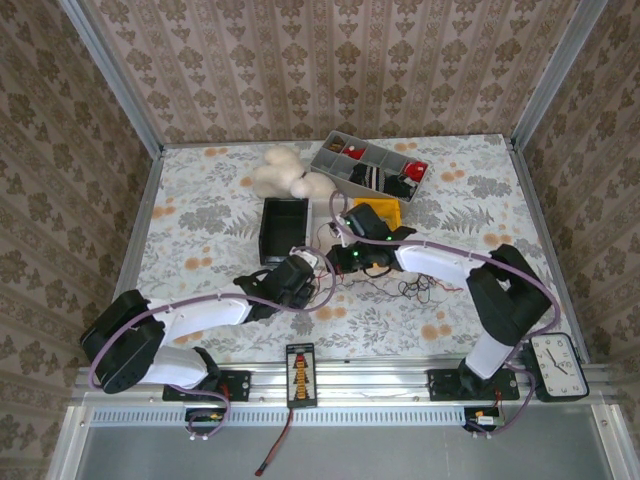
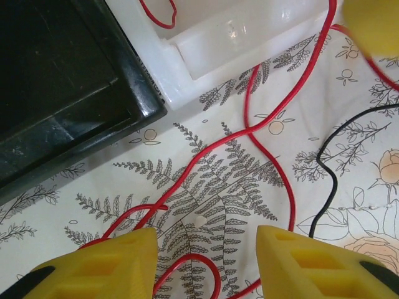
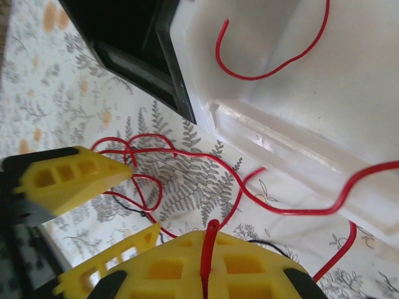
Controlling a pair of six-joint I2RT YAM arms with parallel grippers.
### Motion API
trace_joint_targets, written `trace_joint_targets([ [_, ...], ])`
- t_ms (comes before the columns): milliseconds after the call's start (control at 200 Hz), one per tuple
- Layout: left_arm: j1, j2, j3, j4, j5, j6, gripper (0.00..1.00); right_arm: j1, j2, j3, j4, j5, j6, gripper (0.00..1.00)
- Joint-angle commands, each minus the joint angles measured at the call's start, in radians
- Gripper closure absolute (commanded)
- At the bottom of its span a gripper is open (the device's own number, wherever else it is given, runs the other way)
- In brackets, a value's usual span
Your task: Untangle the cables
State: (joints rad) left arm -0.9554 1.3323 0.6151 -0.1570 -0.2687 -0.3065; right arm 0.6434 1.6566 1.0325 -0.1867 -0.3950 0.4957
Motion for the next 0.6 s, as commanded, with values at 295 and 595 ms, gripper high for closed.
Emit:
trace_joint_targets([
  [295,0.001,0.035,-0.001,0.12,0.262,0.103,0.57,-0.045,-0.101,-0.008,0.021,-0.095,0.089,0.97],
  [595,0.006,0.21,0.071,0.099,0.242,0.108,0.67,-0.074,-0.11,0.007,0.058,-0.096,0.156,0.97],
])
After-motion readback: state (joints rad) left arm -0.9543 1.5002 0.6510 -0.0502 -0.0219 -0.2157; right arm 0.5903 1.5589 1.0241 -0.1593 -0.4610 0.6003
